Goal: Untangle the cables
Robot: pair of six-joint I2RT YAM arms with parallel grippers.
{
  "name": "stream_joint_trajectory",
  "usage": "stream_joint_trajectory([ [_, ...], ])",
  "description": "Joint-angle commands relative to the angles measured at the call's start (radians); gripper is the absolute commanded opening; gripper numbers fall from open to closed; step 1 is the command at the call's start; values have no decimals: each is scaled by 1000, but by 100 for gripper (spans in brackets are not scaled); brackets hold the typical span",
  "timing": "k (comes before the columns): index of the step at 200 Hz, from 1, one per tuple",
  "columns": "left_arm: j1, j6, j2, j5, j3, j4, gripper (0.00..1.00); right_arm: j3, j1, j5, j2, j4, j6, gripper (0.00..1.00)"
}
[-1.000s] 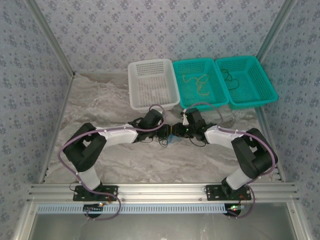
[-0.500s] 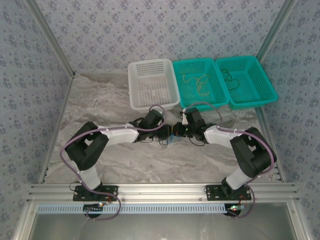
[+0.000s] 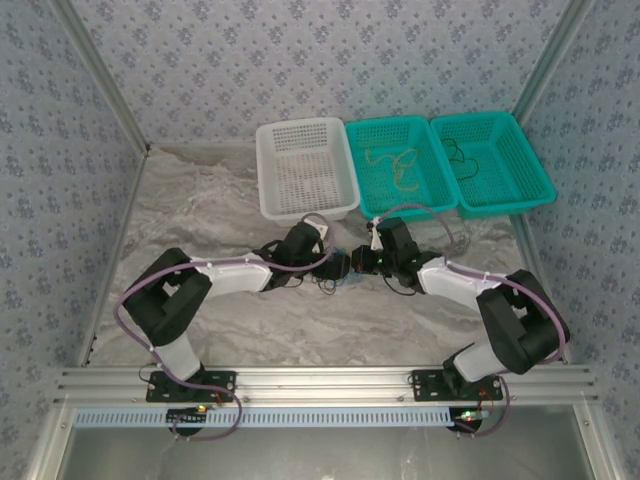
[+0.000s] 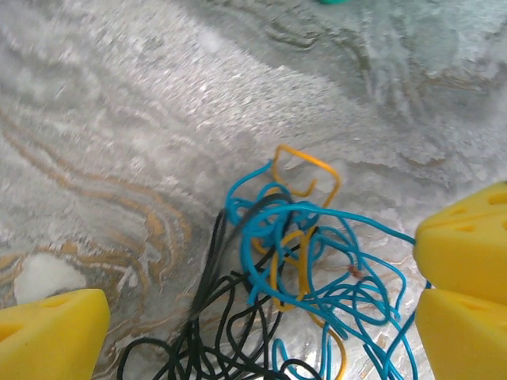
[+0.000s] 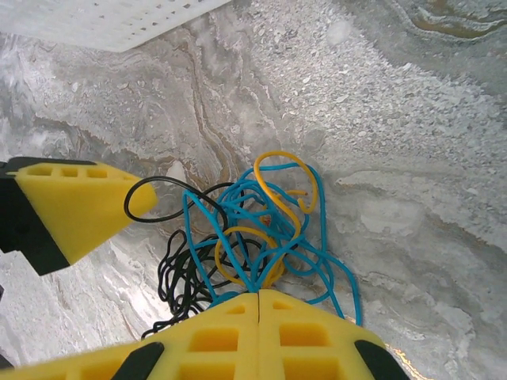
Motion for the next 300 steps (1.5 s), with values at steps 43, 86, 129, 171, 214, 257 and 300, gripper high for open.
stream_joint_trajectory([
  [43, -73, 344, 21, -45, -35, 209, 99, 19, -20, -30, -45, -52, 87, 0],
  [86, -103, 363, 79, -61, -14, 256, 99, 25, -26, -27, -58, -55, 131, 0],
  [129, -109, 318, 147, -61, 34, 232, 93, 27, -27, -40, -73, -43, 159, 0],
  [171, -109, 278, 182, -44, 46, 184, 71, 10, -29, 21, -144, -52, 169, 0],
  [214, -110, 230, 207, -25, 54, 160, 43, -3, -43, 82, -231, -68, 167, 0],
  [257, -109, 214, 214, -39, 56, 152, 41, -21, -54, 135, -317, -70, 158, 0],
  [300, -101, 196, 217, -42, 55, 151, 41, -35, -71, 194, -402, -108, 135, 0],
])
